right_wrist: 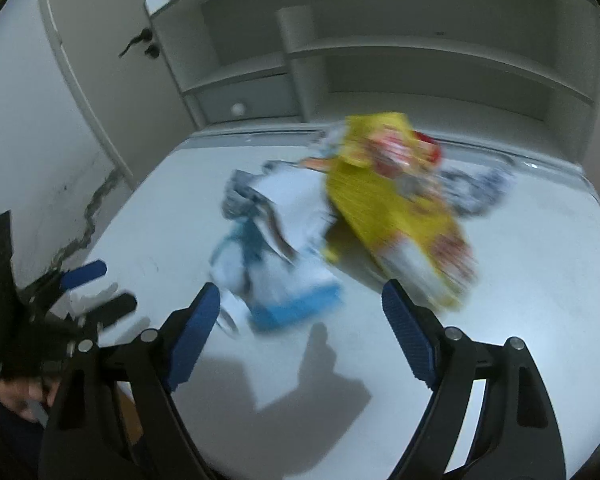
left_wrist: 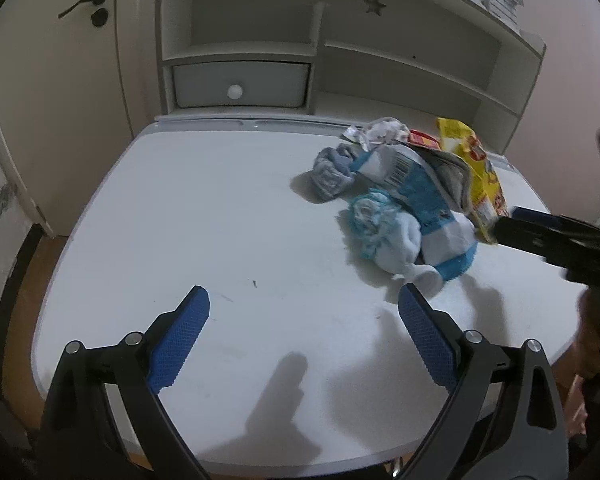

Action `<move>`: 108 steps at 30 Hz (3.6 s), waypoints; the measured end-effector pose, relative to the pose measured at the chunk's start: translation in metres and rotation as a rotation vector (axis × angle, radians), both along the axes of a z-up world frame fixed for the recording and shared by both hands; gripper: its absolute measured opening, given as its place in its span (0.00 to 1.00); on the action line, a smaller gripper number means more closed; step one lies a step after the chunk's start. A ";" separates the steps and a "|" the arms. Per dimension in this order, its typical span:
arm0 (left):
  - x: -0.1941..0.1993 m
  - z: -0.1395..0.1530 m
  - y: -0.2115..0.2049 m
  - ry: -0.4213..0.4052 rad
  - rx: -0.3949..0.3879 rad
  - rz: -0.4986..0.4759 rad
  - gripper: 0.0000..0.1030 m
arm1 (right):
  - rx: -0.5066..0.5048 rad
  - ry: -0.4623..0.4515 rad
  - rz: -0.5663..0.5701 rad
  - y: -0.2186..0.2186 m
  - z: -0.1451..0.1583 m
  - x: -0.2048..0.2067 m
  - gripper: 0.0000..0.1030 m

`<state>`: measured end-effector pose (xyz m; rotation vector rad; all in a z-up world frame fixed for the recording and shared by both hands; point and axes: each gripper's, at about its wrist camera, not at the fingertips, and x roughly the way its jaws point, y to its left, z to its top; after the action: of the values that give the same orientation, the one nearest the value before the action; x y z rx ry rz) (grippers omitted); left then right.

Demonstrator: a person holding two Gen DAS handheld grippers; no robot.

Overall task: Collect trash
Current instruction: 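Grasp the blue sock with the left tool while the right tool grasps the blue snack bag, then carry sock and snack bag over the bin and open both tools to drop them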

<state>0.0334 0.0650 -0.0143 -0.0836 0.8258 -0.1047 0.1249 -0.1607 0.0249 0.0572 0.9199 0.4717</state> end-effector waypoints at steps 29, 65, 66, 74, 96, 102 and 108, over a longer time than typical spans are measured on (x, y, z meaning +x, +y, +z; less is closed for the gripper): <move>0.085 -0.029 -0.075 0.050 0.066 -0.138 0.90 | 0.070 -0.066 -0.015 -0.009 0.056 -0.008 0.44; -0.089 0.015 -0.440 -0.057 -0.022 -0.915 0.15 | -0.056 0.206 -0.980 -0.435 -0.086 -0.263 0.44; -0.098 0.006 -0.459 -0.046 -0.013 -0.951 0.15 | -0.054 0.233 -0.999 -0.444 -0.099 -0.269 0.44; -0.122 -0.079 -0.550 0.102 0.024 -1.085 0.15 | -0.030 0.389 -1.055 -0.487 -0.176 -0.290 0.44; -0.113 -0.140 -0.599 0.234 0.079 -1.096 0.16 | 0.016 0.450 -1.040 -0.499 -0.211 -0.284 0.74; -0.114 -0.144 -0.601 0.245 0.088 -1.103 0.16 | 0.039 0.428 -1.073 -0.503 -0.205 -0.288 0.74; -0.116 -0.146 -0.611 0.251 0.096 -1.124 0.18 | 0.045 0.390 -1.141 -0.512 -0.194 -0.297 0.74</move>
<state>-0.0831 -0.5457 -0.1605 0.4787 1.0462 -1.1281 -0.1718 -0.6724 -0.1696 0.6938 1.0946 -0.6024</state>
